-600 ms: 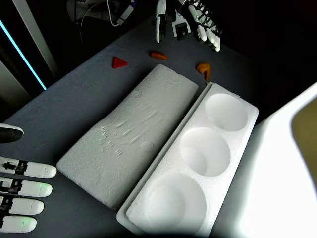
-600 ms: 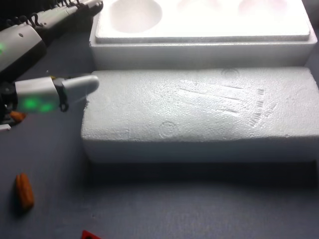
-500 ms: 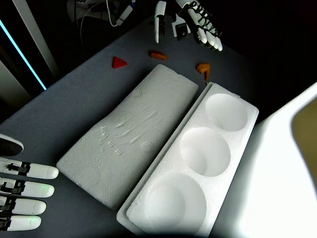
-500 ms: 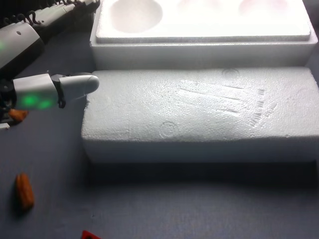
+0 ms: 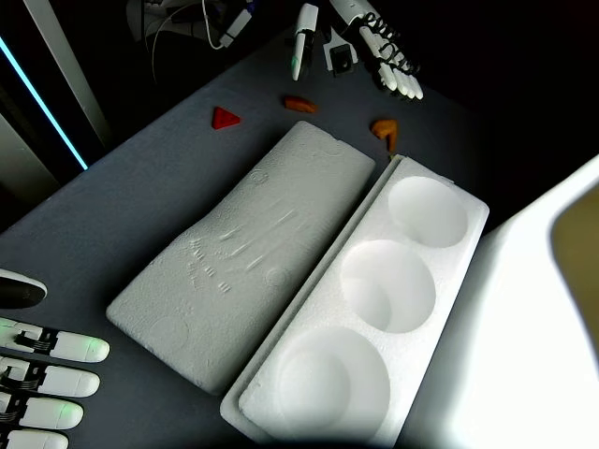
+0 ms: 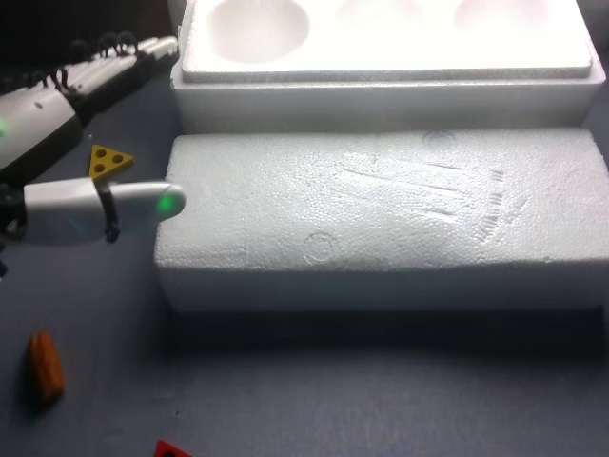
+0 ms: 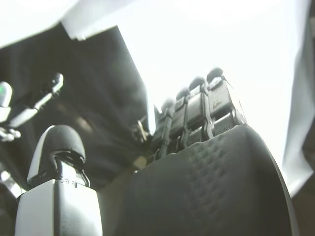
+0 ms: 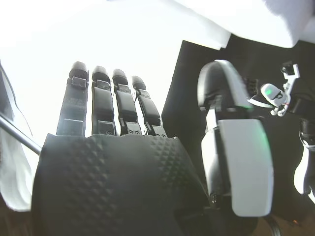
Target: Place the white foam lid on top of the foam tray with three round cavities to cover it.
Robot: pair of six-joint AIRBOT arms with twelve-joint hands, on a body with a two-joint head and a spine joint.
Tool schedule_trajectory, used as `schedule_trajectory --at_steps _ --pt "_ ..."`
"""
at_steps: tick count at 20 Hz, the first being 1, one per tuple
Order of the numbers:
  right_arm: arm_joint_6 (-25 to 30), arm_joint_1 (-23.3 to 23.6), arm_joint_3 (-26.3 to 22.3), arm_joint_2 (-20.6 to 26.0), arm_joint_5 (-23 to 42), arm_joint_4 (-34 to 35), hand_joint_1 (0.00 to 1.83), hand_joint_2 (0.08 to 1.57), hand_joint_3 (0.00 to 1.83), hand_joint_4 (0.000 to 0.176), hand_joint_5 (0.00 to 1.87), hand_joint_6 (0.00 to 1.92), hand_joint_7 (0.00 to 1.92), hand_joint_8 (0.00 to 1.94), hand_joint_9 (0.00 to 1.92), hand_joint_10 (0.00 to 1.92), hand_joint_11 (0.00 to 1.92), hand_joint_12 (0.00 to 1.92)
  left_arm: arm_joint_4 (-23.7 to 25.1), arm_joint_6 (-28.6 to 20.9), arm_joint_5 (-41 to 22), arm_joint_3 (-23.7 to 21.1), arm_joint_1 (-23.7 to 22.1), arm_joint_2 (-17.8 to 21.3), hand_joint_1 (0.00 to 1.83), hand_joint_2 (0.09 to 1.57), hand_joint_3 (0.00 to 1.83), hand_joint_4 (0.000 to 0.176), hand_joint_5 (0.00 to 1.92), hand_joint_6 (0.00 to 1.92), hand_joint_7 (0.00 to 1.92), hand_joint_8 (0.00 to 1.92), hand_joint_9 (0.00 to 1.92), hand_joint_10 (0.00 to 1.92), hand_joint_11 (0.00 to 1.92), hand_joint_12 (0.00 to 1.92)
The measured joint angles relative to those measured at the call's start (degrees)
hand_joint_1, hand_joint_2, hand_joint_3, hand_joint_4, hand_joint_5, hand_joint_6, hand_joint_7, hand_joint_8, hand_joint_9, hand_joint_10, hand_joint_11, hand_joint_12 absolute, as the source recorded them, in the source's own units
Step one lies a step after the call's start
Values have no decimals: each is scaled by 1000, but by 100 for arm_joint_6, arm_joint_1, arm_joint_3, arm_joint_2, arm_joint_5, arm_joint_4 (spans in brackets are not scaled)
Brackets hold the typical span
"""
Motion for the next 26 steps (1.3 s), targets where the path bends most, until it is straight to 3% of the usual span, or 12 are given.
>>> schedule_trajectory --at_steps 4,14,17,23,26 --pt "-7 0 76 -138 -199 140 494 1180 0 0 0 0 0 0 0 0 0 0 -293 37 131 -125 330 146 347 1054 0 0 0 0 0 0 0 0 0 0" --pt "-7 157 341 -494 -787 225 534 1162 0 0 1 0 0 0 0 0 0 0 -273 125 732 -195 656 188 462 1008 0 0 146 20 0 0 0 0 0 0" --pt "-11 256 485 -673 -1027 214 551 1164 0 0 2 1 0 0 0 0 0 0 -175 201 964 -140 656 140 466 1014 1 0 161 21 0 0 0 0 0 0" --pt "-15 400 699 -1005 -1320 420 462 1147 0 0 14 5 0 0 0 0 0 0 -426 348 1167 -22 750 -81 482 985 0 0 174 12 0 0 0 0 0 0" --pt "-13 400 776 -1102 -1373 487 502 1170 2 0 0 0 0 0 0 0 0 0 -612 407 1176 63 750 -181 456 972 0 0 178 11 0 0 0 0 0 0"
